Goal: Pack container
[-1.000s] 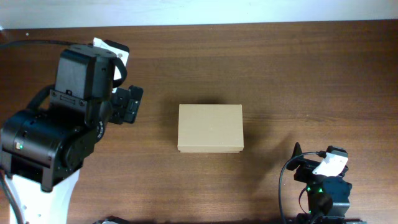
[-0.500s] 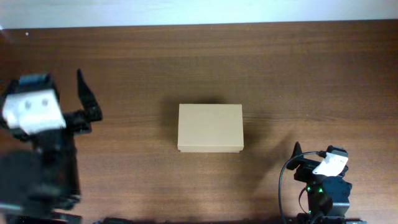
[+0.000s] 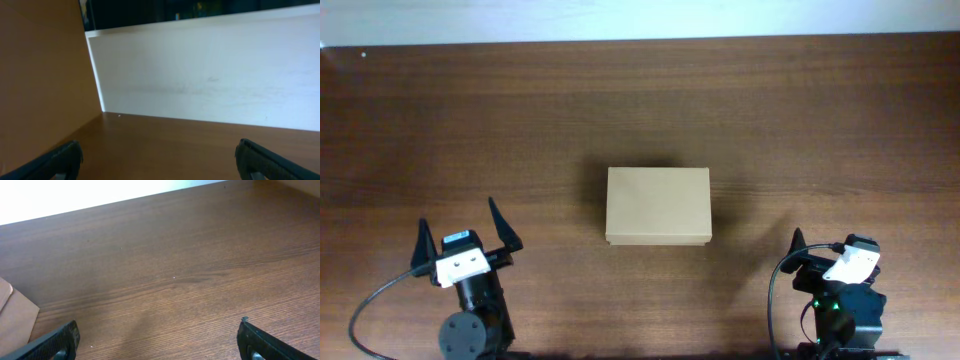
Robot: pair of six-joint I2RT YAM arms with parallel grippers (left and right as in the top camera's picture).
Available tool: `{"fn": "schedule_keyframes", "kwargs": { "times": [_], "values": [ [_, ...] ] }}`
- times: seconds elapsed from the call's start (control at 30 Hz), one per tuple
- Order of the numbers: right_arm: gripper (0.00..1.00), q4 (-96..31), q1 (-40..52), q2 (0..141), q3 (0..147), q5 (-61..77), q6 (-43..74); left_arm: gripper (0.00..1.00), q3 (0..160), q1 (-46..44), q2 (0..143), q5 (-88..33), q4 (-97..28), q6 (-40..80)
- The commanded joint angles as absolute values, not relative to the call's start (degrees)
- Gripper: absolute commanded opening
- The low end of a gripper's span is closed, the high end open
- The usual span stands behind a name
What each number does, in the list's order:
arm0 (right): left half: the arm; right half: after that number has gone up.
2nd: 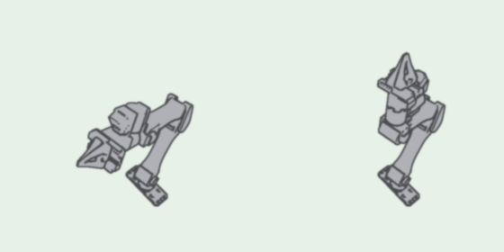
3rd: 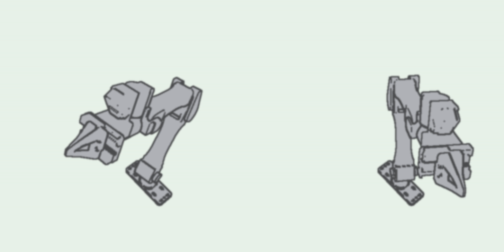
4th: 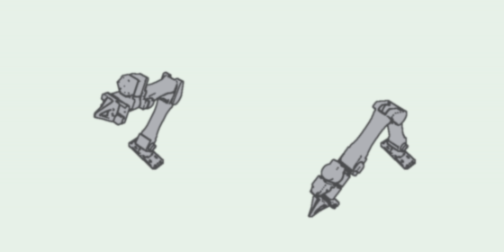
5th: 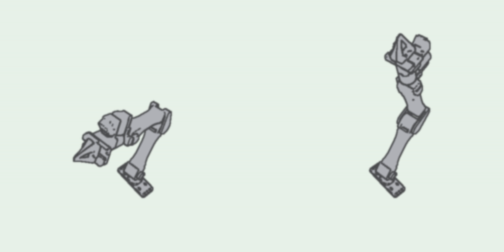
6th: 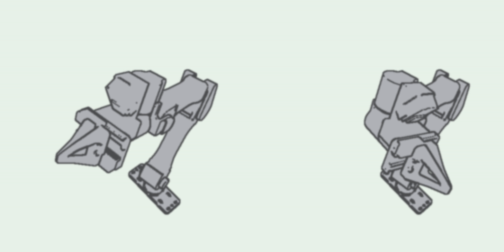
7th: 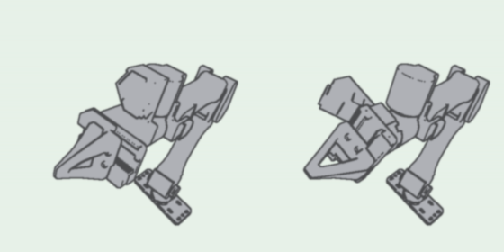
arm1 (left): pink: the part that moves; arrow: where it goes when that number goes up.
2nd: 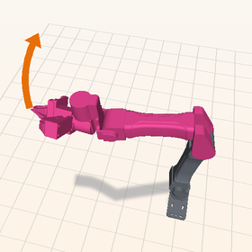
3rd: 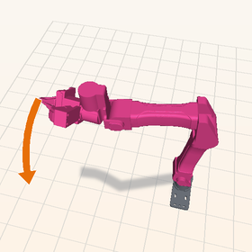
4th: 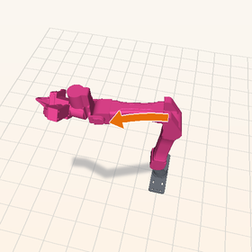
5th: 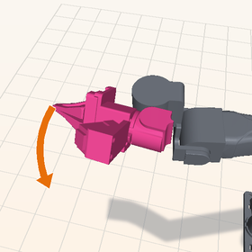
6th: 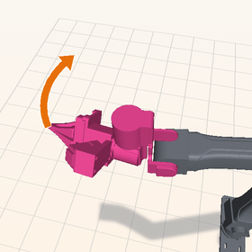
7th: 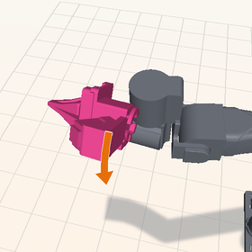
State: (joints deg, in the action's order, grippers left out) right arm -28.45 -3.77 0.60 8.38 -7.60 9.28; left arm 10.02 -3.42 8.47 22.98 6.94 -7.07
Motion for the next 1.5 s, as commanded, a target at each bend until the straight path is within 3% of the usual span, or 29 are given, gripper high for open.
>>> {"fn": "schedule_keyframes", "kwargs": {
  "times": [0.0, 0.2, 0.47, 1.47],
  "values": [
    [0.99, -28.5, -4.2, 0.2, 7.9, -7.7, 10.0, 0.99, 6.3, -2.9, 5.8, 23.2, 7.3, -7.5],
    [0.99, -28.5, -4.2, 0.2, 7.9, -7.7, 10.0, 0.99, 0.4, -2.9, 1.6, 23.2, 7.2, -7.5],
    [0.99, -28.5, -4.2, 0.2, 7.9, -7.7, 10.0, 0.99, 0.5, -1.4, 0.4, 23.2, -2.9, -7.6],
    [0.99, -28.5, -4.2, 0.2, 7.9, -7.7, 10.0, 0.99, 0.5, -1.4, 0.3, 23.2, -2.9, -7.6]
  ]
}}
